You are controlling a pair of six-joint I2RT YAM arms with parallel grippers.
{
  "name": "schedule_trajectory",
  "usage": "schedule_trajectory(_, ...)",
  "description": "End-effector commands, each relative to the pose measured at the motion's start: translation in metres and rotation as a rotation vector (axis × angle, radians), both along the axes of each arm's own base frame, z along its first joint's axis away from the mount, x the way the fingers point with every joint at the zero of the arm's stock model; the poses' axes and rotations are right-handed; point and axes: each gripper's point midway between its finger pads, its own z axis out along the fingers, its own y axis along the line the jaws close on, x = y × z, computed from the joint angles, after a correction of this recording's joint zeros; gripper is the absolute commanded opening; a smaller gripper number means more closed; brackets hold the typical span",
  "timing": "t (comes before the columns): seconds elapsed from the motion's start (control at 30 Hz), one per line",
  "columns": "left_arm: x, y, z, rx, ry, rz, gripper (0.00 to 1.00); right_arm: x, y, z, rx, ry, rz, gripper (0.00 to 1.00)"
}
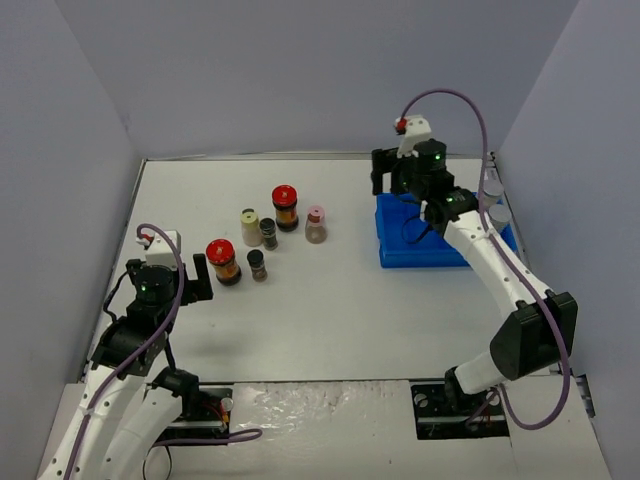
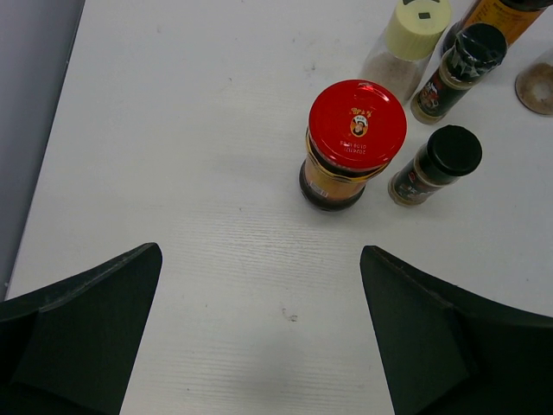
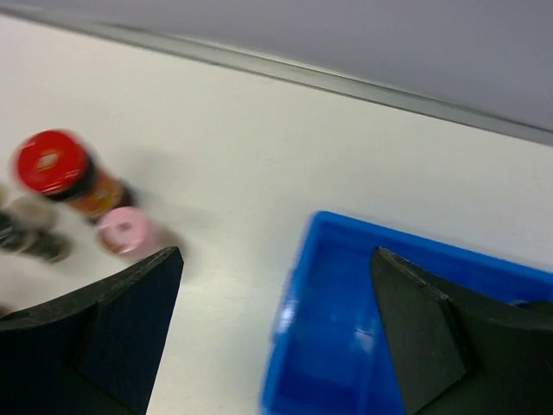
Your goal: Organize the condiment bottles
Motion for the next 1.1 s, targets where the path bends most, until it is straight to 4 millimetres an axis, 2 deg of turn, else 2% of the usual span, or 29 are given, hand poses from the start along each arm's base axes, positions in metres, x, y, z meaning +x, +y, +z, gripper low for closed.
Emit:
schedule_trajectory(0.0, 0.012, -0.003, 0.024, -0.029, -0.084, 0.000, 0.97, -0.042, 0.092, 0.001, 0.010, -0.014, 0.288, 0.87)
schedule_trajectory(0.03, 0.012, -0.003, 0.024, -0.029, -0.084, 0.001, 0.97, -0.053, 0.114, -0.005, 0.010, -0.003, 0.347, 0.87)
schedule_trajectory(0.17, 0.011, -0.003, 0.025, -0.034, -0.091, 0.003, 0.97, -0.085, 0.184, -0.024, 0.010, 0.021, 0.526, 0.88)
schedule_trajectory(0.33, 0.008, -0.001, 0.029, -0.039, -0.109, 0.014, 0.97, -0.107, 0.249, -0.055, -0.022, 0.054, 0.661, 0.88)
schedule_trajectory(0.47, 0.006, 0.001, 0.030, -0.042, -0.115, 0.024, 0.97, -0.110, 0.283, -0.078, -0.052, 0.072, 0.711, 0.88)
schedule_trajectory(0.57, 0.004, 0.002, 0.031, -0.052, -0.120, 0.031, 0.97, -0.111, 0.303, -0.091, -0.067, 0.074, 0.719, 0.88)
schedule_trajectory(0.67, 0.002, 0.003, 0.032, -0.058, -0.126, 0.038, 0.97, -0.105, 0.315, -0.108, -0.094, 0.081, 0.706, 0.88)
schedule_trajectory(0.7, 0.002, 0.003, 0.032, -0.060, -0.128, 0.039, 0.97, -0.103, 0.317, -0.109, -0.091, 0.076, 0.702, 0.88)
schedule_trajectory(0.77, 0.001, 0.003, 0.033, -0.064, -0.132, 0.042, 0.97, -0.099, 0.322, -0.112, -0.092, 0.071, 0.696, 0.88)
schedule_trajectory(0.93, 0.002, 0.004, 0.033, -0.061, -0.130, 0.044, 0.97, -0.093, 0.331, -0.138, -0.110, 0.098, 0.694, 0.85)
schedule_trajectory(1.07, 0.002, 0.004, 0.033, -0.062, -0.131, 0.044, 0.97, -0.094, 0.333, -0.149, -0.116, 0.117, 0.700, 0.77)
